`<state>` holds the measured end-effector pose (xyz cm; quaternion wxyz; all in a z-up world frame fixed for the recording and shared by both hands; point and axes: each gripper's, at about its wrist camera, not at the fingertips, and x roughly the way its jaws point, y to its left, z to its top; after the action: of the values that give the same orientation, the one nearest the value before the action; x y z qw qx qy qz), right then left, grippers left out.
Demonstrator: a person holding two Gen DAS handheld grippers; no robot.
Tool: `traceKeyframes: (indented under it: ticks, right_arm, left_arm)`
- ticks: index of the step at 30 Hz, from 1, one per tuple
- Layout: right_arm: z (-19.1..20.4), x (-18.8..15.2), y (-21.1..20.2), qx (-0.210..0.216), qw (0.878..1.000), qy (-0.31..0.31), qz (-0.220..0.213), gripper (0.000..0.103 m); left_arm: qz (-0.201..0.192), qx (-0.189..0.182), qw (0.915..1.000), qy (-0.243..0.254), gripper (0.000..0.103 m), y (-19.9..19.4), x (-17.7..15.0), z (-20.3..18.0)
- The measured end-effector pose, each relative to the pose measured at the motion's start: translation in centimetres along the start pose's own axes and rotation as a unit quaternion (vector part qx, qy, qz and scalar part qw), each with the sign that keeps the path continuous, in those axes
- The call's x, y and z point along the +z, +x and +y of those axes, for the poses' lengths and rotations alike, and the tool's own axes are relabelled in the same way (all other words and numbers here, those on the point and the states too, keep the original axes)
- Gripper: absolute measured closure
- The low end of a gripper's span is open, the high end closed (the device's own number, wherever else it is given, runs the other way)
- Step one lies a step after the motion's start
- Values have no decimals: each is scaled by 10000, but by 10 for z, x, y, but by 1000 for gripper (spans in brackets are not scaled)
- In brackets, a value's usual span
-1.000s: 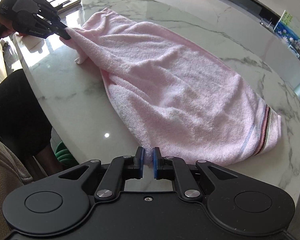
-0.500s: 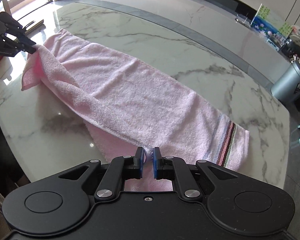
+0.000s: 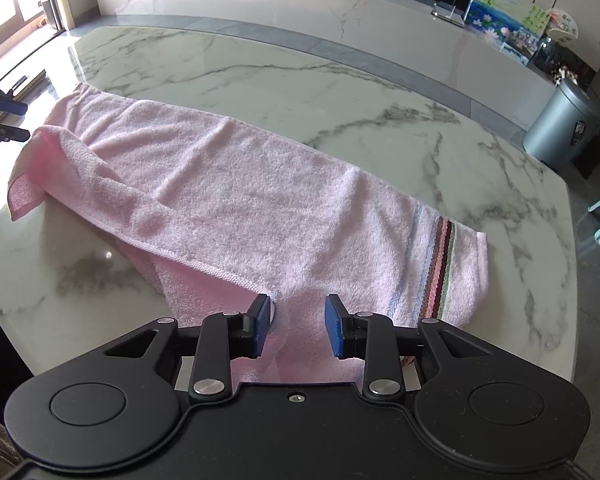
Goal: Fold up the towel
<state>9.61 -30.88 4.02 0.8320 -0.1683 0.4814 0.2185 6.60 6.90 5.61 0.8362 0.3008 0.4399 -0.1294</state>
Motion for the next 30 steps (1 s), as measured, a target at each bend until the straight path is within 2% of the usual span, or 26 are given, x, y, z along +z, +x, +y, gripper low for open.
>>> traceKeyframes:
  ticks: [4,9,12,16,21,30]
  right_arm:
    - [6,-2,0,0,10000,-48,58,73]
    - [17,-6,-12,110,9997,-173,-119,60]
    - [23,-9,-16,116,9997,-186,-131,58]
    - [27,-16,-12,164,9999,3,-3,58]
    - [33,-27,-2,302,9991,275,138,58]
    - [33,-34,19,321,9951,906,217,58]
  left_arm:
    - [-247,-125,9995,148,65,-14,6,-9]
    - [-518,-468,9963,495,65,-27,13,-32]
    - [-545,-710,9935,702,64,-23,16,-51]
    - [-528,-852,9899,1006,64,-9,14,-79]
    - [-407,-1022,9898,902,64,17,12,-93]
    - [-308,-919,9938,539,65,41,9,-86]
